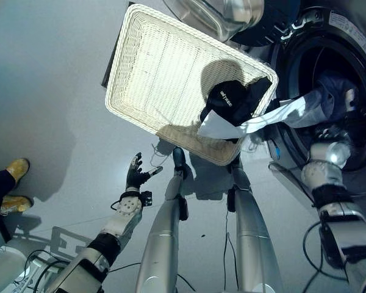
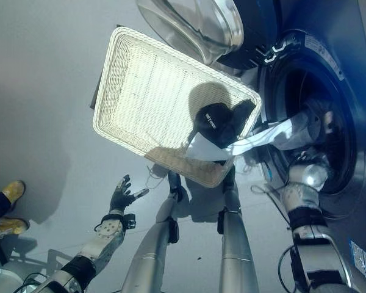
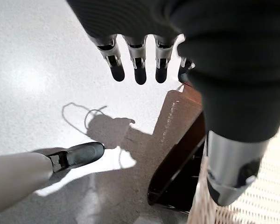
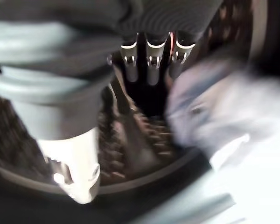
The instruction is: Put the clothes into the washing machine.
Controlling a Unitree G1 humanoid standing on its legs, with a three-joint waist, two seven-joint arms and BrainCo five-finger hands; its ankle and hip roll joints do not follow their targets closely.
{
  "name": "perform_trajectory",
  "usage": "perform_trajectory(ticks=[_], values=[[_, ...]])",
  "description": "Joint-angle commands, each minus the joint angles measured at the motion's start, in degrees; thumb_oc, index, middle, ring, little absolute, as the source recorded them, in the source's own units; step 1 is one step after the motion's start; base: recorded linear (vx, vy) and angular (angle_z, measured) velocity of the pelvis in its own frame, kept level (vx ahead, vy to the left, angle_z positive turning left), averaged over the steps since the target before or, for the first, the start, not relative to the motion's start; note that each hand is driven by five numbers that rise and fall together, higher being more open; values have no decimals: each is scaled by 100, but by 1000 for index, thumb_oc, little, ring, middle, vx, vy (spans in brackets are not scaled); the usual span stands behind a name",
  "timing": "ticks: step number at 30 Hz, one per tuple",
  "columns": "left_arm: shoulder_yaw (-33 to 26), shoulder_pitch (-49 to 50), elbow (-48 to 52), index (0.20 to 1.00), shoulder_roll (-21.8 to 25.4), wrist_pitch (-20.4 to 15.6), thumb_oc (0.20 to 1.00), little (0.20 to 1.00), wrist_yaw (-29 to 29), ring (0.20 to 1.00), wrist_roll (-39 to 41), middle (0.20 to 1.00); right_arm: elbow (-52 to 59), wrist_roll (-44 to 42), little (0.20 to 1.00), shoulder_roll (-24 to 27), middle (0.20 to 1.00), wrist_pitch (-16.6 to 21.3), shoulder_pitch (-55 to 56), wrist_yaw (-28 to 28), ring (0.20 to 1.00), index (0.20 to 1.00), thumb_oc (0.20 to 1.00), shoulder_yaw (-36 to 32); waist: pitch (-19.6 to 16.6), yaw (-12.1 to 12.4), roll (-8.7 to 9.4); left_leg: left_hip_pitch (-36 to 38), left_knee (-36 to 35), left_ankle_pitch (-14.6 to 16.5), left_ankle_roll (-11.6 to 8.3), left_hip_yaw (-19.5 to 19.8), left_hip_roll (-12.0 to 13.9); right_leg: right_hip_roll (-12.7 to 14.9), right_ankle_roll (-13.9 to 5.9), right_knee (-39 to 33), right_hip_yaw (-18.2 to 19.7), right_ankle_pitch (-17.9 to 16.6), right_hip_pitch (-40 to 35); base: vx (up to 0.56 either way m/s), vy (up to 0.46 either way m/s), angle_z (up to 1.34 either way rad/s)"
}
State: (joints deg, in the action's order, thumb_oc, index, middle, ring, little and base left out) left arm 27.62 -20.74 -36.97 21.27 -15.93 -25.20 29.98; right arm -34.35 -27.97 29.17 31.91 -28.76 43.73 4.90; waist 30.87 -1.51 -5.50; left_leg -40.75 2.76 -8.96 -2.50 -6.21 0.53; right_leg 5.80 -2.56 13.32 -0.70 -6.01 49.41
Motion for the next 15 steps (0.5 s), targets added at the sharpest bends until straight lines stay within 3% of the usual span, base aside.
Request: perform_trajectory(ticks=[1, 6, 15], values=[[-204, 526, 94, 1000, -179, -233, 1000, 1000, -201, 1000, -321, 1000, 879, 2463, 1000, 177, 1000, -699, 490, 1070, 1000, 1000, 1000, 487, -107, -272, -191, -279, 486, 326, 66, -57, -439, -513, -107, 28, -446, 244, -194, -24, 92, -2], [-351, 660, 97, 1000, -242, -309, 1000, 1000, -220, 1000, -476, 1000, 1610, 4085, 1000, 256, 1000, -1294, 967, 1073, 1000, 1000, 1000, 1204, -107, -352, -49, -227, 412, 332, 109, -96, -442, -469, -216, -103, -424, 172, -263, -34, 89, -1], [-441, 586, -116, 1000, -136, -264, 1000, 1000, -183, 1000, -462, 1000, 2065, 4986, 1000, 637, 1000, -1465, 841, 648, 1000, 1000, 1000, 1765, -107, -290, 108, -36, 168, 271, 127, -59, -427, -412, -373, -338, -486, 38, -469, -31, 47, 2]])
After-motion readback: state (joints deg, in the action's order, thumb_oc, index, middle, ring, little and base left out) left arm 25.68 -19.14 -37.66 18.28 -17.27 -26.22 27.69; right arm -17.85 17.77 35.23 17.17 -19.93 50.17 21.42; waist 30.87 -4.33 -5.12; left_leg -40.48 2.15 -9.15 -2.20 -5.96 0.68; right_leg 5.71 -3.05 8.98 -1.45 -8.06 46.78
